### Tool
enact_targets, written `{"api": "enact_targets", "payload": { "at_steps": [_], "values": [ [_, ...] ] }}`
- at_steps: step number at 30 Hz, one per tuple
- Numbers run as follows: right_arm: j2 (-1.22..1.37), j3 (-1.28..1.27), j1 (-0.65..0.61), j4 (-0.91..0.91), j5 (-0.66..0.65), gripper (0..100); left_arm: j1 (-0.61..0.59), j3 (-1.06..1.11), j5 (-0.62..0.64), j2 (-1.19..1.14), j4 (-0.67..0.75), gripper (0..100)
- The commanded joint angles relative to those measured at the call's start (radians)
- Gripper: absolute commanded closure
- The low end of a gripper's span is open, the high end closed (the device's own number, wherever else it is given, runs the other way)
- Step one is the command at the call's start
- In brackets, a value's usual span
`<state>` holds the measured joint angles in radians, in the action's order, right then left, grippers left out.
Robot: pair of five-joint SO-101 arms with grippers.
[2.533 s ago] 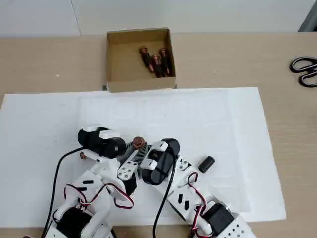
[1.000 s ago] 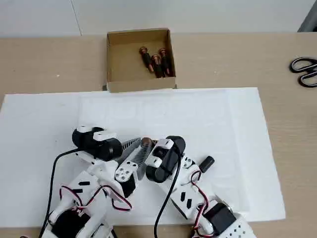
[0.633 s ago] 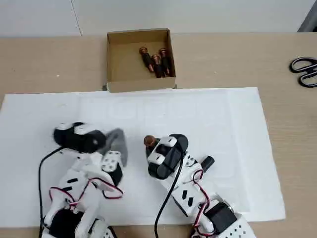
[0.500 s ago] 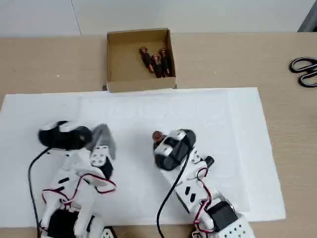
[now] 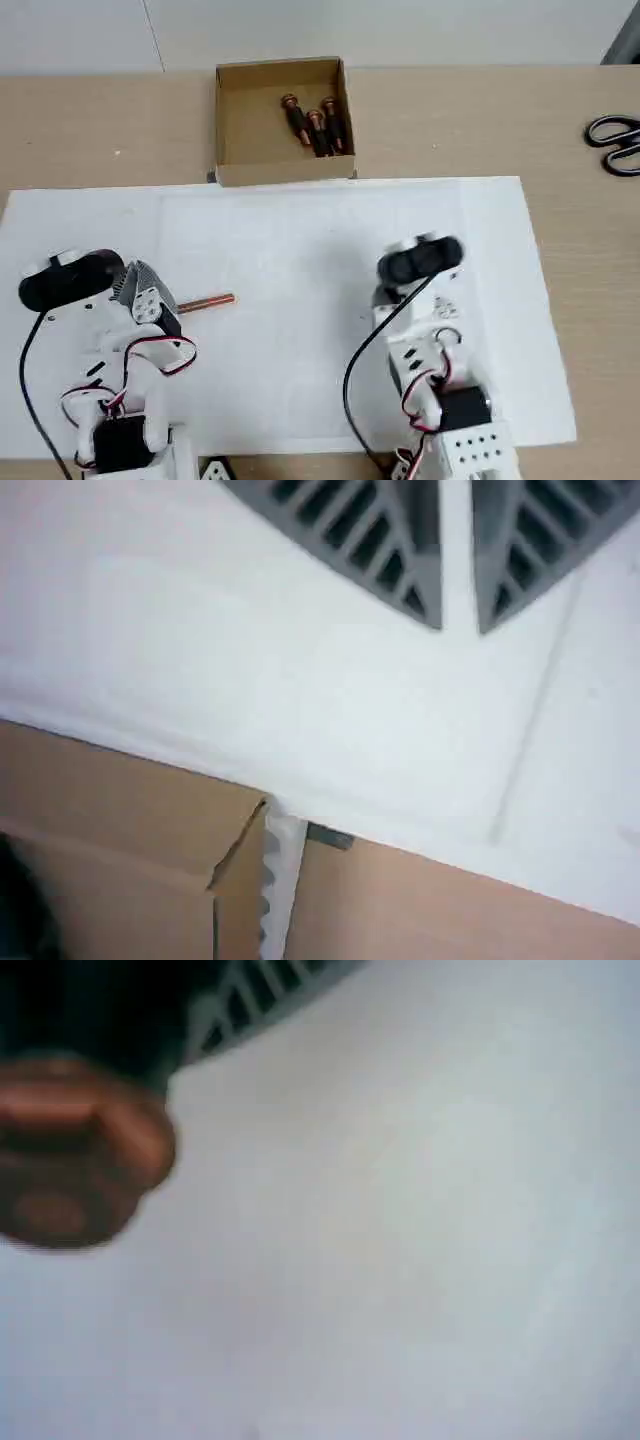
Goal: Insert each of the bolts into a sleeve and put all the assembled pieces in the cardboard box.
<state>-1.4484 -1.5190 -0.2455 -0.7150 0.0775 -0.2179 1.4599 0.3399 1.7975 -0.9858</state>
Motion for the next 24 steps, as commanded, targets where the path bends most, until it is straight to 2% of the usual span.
{"api": "enact_targets", "payload": {
  "at_steps": [1, 10, 20, 24],
  "values": [
    [0.156, 0.201, 0.022, 0.001, 0.052, 99.6, -0.006, -0.016, -0.009, 0.005, -0.002, 99],
    [0.536, 0.557, 0.021, 0.008, 0.075, 99.6, 0.044, -0.088, -0.124, 0.005, -0.005, 99],
    [1.113, 1.137, 0.018, -0.001, 0.071, 99.5, 0.044, -0.082, -0.087, 0.011, -0.109, 99],
    [1.34, 1.353, -0.01, 0.001, 0.026, 99.5, 0.044, -0.082, -0.066, 0.012, -0.144, 99]
  ]
}}
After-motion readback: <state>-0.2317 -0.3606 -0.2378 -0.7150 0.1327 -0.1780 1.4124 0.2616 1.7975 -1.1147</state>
